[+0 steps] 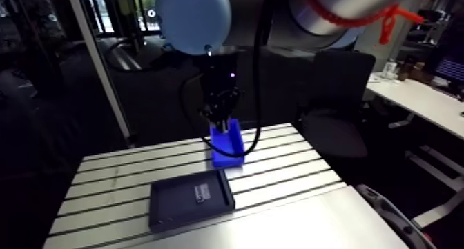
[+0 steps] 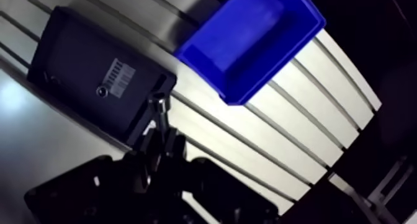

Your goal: Pick up the M10 bolt from the tray and put it into the blue bin.

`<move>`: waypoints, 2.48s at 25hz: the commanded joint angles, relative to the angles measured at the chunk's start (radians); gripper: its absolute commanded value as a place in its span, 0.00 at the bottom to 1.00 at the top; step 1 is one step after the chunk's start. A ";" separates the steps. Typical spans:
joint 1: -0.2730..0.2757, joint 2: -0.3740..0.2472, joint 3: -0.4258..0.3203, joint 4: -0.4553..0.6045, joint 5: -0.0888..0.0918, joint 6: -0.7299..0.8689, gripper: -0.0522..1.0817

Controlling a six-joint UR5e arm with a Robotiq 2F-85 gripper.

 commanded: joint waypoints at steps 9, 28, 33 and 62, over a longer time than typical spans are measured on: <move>-0.093 0.048 -0.165 0.207 0.073 -0.823 0.96; -0.078 0.264 -0.316 0.181 0.075 -0.923 0.96; -0.038 0.315 -0.325 0.118 0.073 -0.879 0.96; -0.004 0.427 -0.313 0.023 0.047 -0.776 0.96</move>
